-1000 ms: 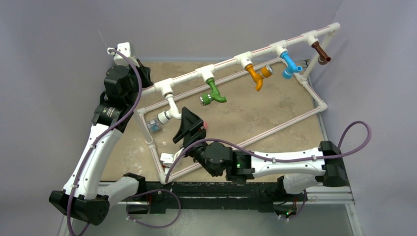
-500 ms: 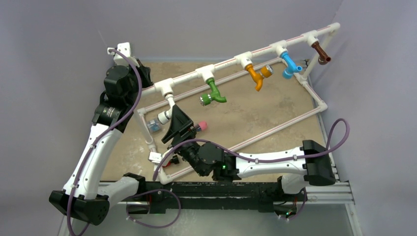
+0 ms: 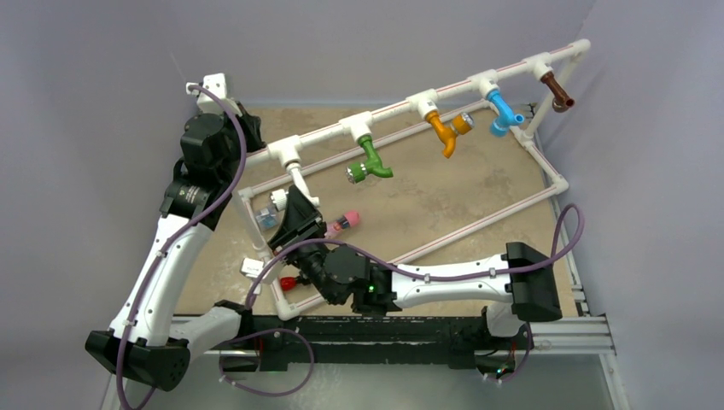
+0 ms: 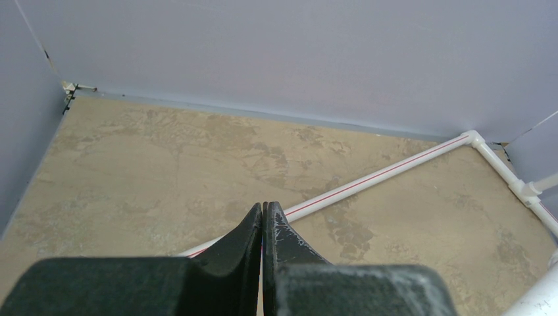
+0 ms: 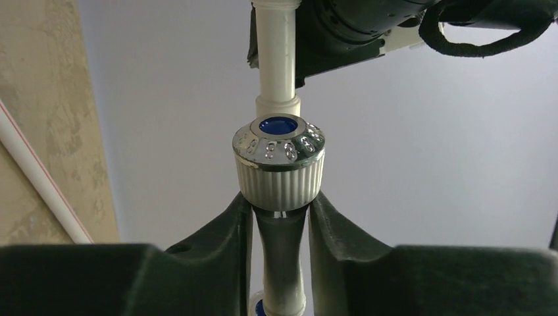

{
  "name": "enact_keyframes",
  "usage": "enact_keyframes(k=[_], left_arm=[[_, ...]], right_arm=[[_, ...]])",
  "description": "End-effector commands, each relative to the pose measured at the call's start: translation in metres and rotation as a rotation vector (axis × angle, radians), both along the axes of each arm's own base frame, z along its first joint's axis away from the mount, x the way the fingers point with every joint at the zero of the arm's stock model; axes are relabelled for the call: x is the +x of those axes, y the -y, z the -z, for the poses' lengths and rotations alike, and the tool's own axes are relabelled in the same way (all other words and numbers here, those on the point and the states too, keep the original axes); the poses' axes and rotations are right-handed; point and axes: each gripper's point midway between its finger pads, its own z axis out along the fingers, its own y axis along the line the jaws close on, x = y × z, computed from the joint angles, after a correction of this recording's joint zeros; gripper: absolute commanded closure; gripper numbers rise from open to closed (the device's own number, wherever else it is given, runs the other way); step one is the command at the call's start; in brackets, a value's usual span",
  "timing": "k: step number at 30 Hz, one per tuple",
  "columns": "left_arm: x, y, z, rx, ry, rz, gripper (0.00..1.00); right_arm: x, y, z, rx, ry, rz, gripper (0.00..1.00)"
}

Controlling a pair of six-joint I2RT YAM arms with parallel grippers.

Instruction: Install the water faucets

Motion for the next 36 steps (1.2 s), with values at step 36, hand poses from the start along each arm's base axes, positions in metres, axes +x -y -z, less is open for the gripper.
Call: enact_keyframes(k=[36], left_arm=[[-0.031, 0.018, 0.097, 0.133, -0.327, 0.142, 1.0]], right_arm=[[0.016, 0.063, -0.084, 2.347, -1.524, -0.752, 0.97]])
